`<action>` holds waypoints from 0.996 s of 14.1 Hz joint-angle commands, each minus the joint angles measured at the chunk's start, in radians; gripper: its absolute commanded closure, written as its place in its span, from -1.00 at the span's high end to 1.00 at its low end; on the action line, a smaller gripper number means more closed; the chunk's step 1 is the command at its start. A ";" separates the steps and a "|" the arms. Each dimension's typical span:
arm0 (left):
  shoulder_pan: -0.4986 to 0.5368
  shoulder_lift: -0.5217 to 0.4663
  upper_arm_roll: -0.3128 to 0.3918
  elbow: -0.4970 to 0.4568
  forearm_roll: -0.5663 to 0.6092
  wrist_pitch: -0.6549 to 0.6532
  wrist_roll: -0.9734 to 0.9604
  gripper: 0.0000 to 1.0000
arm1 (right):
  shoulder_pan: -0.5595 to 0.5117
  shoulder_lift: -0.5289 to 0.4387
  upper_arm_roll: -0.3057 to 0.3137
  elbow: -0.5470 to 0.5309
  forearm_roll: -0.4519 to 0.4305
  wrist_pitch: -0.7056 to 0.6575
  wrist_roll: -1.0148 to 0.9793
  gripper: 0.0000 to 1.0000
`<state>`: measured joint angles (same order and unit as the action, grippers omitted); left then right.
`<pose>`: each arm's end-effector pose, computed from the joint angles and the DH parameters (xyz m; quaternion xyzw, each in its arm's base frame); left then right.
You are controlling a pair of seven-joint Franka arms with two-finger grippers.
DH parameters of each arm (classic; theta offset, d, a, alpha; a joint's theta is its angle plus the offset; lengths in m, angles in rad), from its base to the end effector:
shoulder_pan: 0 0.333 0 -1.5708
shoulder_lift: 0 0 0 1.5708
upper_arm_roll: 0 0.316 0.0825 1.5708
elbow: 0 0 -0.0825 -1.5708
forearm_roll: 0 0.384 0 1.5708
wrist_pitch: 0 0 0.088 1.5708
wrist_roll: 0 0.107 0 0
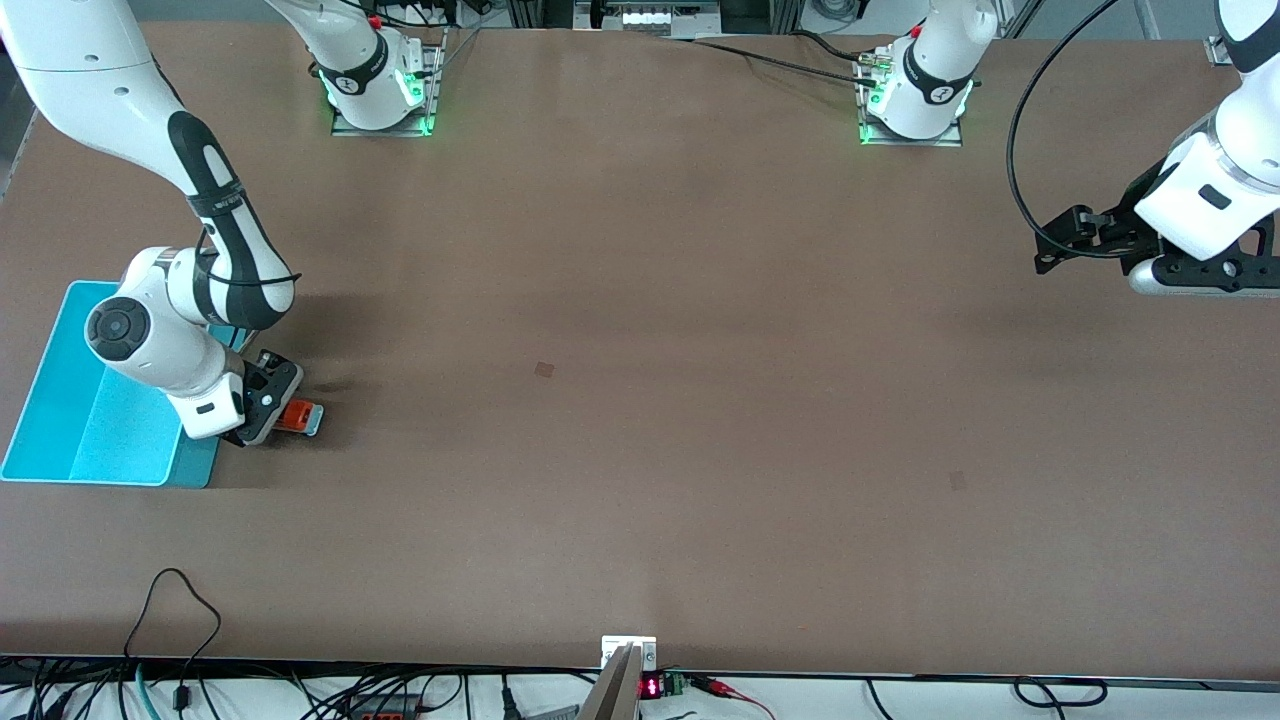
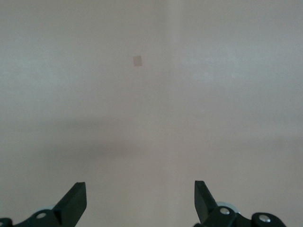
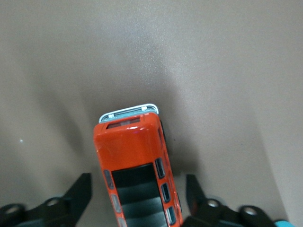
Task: Wind up bus and store in blue box
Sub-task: 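Lift the bus with the right gripper over the blue box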
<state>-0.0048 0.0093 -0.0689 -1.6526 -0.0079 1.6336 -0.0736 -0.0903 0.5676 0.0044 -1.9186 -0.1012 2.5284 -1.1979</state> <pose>0.5587 -0.0419 0.5860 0.9999 0.0003 -0.0144 0.0032 0.6290 -0.0532 0.1977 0.8268 0.5613 -0.0003 0.0357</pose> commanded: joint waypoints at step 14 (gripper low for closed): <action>-0.011 -0.011 -0.014 -0.009 0.019 0.008 -0.020 1.00 | -0.002 -0.165 0.005 0.029 0.064 -0.118 0.434 -1.00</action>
<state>-0.0105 0.0093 -0.0804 -1.6526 -0.0079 1.6336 -0.0760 -0.0762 0.4841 0.0131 -1.8764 -0.0677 2.4815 -0.8517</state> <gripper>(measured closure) 0.000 0.449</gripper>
